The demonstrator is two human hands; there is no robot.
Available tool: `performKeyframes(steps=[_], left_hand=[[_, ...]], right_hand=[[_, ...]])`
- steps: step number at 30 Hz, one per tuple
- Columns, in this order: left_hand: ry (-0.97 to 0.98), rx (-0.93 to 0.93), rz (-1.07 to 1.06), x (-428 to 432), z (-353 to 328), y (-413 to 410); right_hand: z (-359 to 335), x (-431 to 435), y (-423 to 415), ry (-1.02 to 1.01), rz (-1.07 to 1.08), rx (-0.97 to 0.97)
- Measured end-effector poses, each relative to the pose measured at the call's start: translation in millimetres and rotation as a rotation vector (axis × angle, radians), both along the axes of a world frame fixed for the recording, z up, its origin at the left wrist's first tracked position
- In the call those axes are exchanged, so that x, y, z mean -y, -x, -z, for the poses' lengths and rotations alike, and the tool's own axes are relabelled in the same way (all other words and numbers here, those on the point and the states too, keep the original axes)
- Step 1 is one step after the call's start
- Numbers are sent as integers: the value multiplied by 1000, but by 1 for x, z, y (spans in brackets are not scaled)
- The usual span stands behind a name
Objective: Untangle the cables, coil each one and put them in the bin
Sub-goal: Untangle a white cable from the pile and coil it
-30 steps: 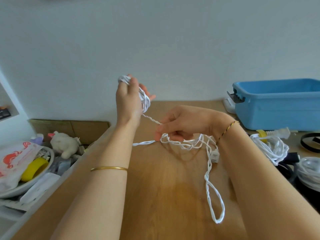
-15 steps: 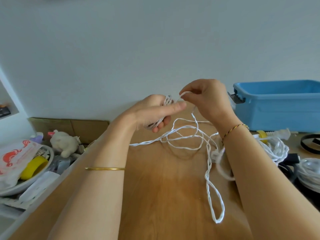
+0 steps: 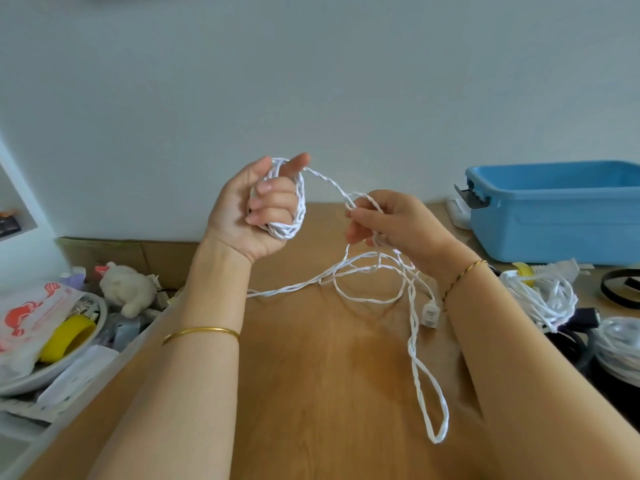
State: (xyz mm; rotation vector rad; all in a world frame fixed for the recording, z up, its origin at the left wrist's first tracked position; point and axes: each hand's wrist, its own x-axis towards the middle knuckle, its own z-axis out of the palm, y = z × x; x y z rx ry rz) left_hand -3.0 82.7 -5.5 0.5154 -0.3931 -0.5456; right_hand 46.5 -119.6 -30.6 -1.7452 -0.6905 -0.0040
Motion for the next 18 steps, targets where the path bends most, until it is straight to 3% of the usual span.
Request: performKeyframes(steps=[6, 10, 14, 18], left_hand=[[298, -15, -244, -5, 5, 0], [398, -90, -680, 0, -3, 0], [305, -16, -1036, 2, -11, 0], [182, 8, -1203, 14, -14, 1]], right_hand=[[0, -10, 2, -139, 47, -115], [4, -7, -4, -258, 103, -357], [14, -6, -5, -240, 199, -539], [19, -4, -3, -242, 236, -627]])
